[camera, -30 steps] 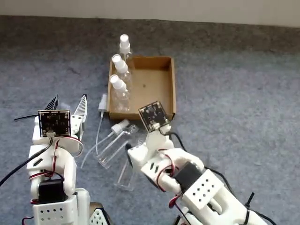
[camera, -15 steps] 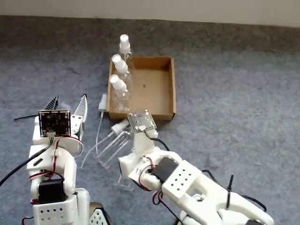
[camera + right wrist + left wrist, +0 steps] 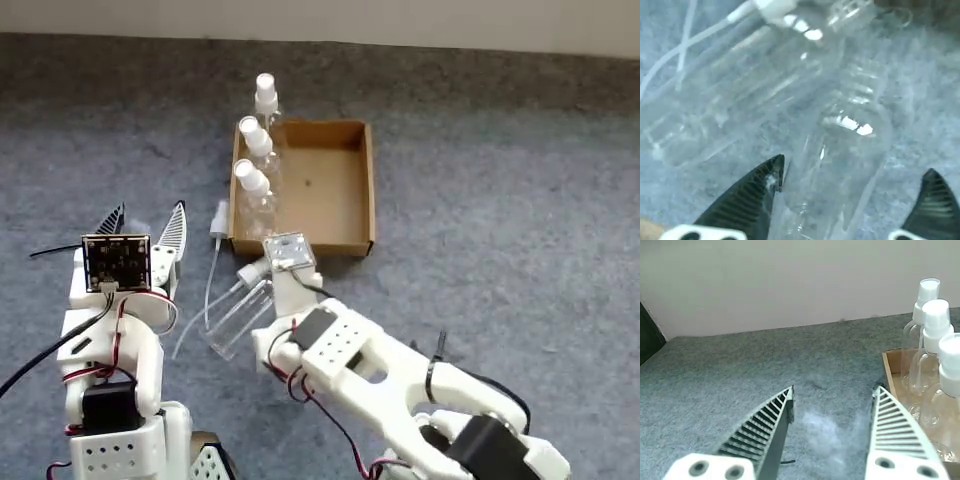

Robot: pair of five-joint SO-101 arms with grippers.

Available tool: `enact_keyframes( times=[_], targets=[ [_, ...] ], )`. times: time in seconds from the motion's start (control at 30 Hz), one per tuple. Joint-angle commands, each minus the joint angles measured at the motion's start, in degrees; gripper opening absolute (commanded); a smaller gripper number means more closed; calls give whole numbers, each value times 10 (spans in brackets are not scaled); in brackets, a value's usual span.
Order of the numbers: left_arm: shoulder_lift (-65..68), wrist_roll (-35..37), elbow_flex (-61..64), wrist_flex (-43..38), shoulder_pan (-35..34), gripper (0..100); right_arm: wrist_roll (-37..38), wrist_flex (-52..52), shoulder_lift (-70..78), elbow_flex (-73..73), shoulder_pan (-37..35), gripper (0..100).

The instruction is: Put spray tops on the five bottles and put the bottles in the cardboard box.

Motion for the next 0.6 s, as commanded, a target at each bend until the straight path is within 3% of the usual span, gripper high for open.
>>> enact_keyframes(
  times=[0.0,0.1,0.17,0.4,0.57],
  targets=[
    [1,3,-24,-12,-5,228,-3,-3,1,-30,73,204],
    [1,3,-24,-12,-5,228,10,-3,1,-29,142,62],
    [1,3,-24,-12,-5,228,59,8,1,-28,187,5],
    [1,3,-24,-12,-4,228,296,235,-4,-57,322,5],
    [1,3,-24,-12,-4,228,469,243,-30,-81,454,7]
  ],
)
